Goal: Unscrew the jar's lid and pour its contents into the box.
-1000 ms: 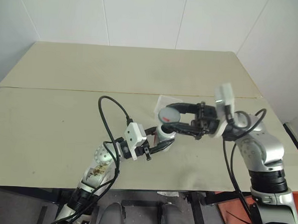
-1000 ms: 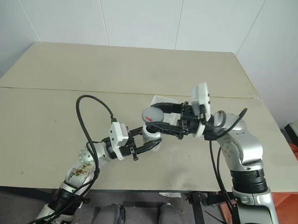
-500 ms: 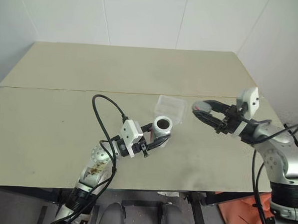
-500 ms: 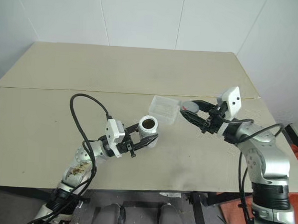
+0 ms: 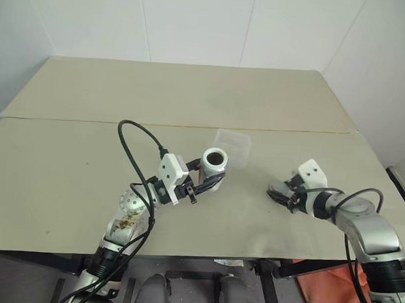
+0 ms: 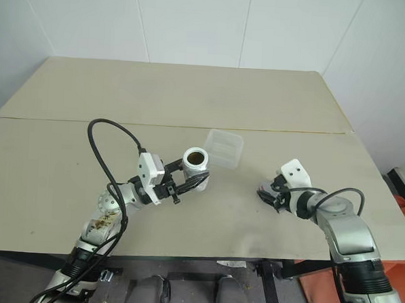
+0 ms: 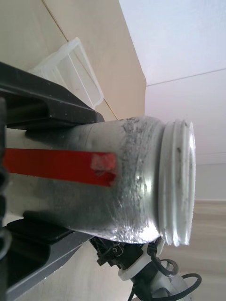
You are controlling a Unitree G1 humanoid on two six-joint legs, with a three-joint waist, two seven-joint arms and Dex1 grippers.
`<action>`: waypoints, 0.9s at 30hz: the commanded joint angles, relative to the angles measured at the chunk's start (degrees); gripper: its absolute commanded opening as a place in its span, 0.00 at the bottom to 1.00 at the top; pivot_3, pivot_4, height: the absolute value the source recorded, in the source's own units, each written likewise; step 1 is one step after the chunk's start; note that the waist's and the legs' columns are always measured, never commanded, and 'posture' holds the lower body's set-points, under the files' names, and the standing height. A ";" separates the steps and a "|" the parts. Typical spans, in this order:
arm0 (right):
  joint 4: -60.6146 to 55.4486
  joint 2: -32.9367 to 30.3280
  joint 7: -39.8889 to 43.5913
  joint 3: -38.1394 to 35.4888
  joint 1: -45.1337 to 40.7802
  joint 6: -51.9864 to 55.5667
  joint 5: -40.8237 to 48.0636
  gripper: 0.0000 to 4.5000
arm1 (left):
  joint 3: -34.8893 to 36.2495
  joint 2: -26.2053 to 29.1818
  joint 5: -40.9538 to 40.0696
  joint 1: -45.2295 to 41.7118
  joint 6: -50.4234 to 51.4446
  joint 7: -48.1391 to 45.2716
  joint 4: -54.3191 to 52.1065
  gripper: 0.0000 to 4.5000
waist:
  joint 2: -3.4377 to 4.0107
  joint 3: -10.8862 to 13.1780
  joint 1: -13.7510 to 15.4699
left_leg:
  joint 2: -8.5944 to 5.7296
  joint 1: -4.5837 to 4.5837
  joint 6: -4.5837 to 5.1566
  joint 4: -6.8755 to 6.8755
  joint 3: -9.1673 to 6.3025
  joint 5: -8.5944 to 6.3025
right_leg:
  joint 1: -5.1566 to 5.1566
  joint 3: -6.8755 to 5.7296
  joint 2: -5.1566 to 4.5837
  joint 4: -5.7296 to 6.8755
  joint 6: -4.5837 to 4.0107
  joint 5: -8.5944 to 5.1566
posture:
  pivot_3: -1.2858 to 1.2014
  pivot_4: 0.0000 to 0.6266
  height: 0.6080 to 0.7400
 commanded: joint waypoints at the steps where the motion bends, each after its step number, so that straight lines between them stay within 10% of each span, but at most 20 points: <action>1: -3.01 -1.27 1.05 -1.72 0.53 1.55 0.30 0.99 | 1.06 0.23 0.00 -0.65 -1.02 0.84 -1.01 0.43 | 0.00 0.00 -0.06 | 0.00 -0.01 0.00 0.00 0.00 0.00 | 0.00 0.00 0.00 0.00 0.00 0.00 | 0.52 0.24 1.00; 14: -15.52 -1.17 6.21 -8.19 -1.76 -8.19 5.16 0.99 | 0.89 5.16 14.98 -23.37 -6.22 9.96 26.04 0.43 | -0.01 0.01 0.09 | -0.05 0.01 0.09 0.02 -0.09 0.06 | 0.04 -0.05 0.03 0.01 0.31 -0.09 | 0.52 0.24 1.00; 21: -18.61 0.41 6.98 -8.33 1.58 -10.04 6.15 0.99 | -15.89 5.17 42.52 -52.22 -28.56 29.99 65.83 0.43 | -0.04 0.03 1.35 | -0.33 -0.26 0.11 -0.08 -0.13 0.05 | 0.02 -0.02 -0.17 -0.44 0.10 0.19 | 0.52 0.24 1.00; 27: -20.08 0.70 4.69 -10.49 3.37 -9.64 5.60 0.99 | -40.53 2.44 71.94 -67.18 -30.74 61.60 78.45 0.43 | -0.06 0.04 1.64 | -0.61 -0.75 0.28 -0.10 -0.19 -0.07 | -0.15 0.02 -0.37 -0.93 0.46 0.26 | 0.52 0.24 1.00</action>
